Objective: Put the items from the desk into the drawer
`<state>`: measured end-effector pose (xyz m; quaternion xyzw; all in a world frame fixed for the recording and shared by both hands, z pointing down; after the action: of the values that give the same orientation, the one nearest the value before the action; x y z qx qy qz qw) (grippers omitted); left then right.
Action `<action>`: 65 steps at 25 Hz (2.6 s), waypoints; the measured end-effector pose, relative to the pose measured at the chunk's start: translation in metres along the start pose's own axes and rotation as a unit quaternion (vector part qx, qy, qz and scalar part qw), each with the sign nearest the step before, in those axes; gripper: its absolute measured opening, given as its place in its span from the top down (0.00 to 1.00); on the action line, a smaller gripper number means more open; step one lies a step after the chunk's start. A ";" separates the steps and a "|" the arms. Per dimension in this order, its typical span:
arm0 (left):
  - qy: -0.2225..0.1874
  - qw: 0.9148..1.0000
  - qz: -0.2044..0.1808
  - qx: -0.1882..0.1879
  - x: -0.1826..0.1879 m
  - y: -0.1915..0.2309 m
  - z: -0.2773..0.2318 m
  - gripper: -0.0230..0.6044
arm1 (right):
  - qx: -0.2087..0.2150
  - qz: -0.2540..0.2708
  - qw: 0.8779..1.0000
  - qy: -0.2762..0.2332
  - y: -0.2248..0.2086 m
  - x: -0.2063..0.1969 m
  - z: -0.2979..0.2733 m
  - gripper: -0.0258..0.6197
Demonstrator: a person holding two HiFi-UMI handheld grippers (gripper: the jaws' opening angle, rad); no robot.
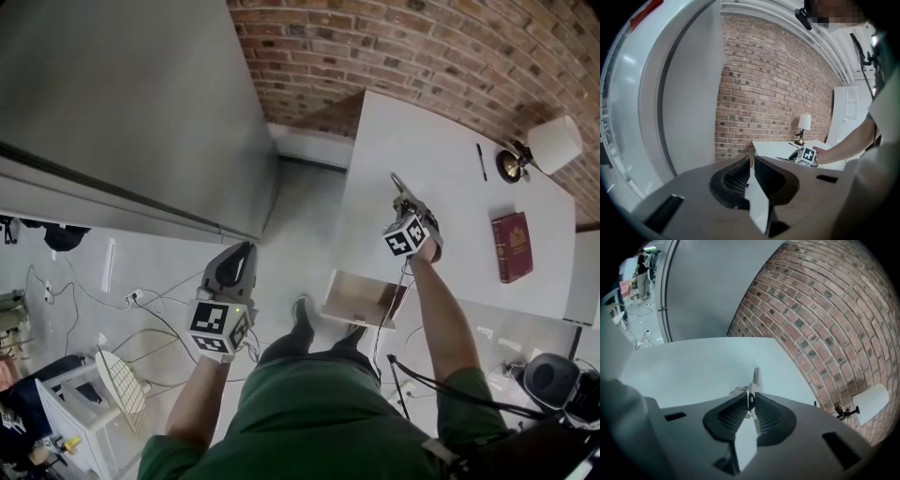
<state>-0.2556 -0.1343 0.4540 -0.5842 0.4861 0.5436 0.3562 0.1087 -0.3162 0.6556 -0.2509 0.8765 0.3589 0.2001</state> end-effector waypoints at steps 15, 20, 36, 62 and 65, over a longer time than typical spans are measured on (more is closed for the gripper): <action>-0.011 0.999 0.023 -0.046 0.007 -0.051 -0.014 0.92 | 0.010 -0.057 0.997 -0.058 -0.022 -0.009 0.059 0.94; -0.008 0.998 0.030 -0.054 0.004 -0.065 -0.013 0.92 | 0.020 -0.101 0.991 -0.083 -0.025 -0.007 0.087 0.94; 0.004 0.991 0.042 -0.129 -0.013 -0.159 -0.025 0.92 | 0.085 -0.145 0.970 -0.175 -0.009 -0.018 0.201 0.94; 0.091 0.985 0.061 -0.134 -0.102 -0.177 0.000 0.92 | 0.241 -0.227 0.935 -0.127 0.163 -0.114 0.209 0.94; 0.105 0.983 0.064 -0.135 -0.117 -0.177 0.001 0.92 | 0.233 -0.252 0.934 -0.098 0.182 -0.134 0.187 0.94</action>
<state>-0.0792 -0.0635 0.5484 -0.6484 0.4794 0.5615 0.1859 0.1407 -0.0277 0.6995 -0.3735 0.8197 0.1055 0.4213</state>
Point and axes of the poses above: the fingertips, and each gripper's own axes: z backward along the fingers, y to its left, x out of its top, the point moved 5 cm from there along z, backward along the fingers, and after that the axes turned 14 degrees about -y, right-handed, at the moved point
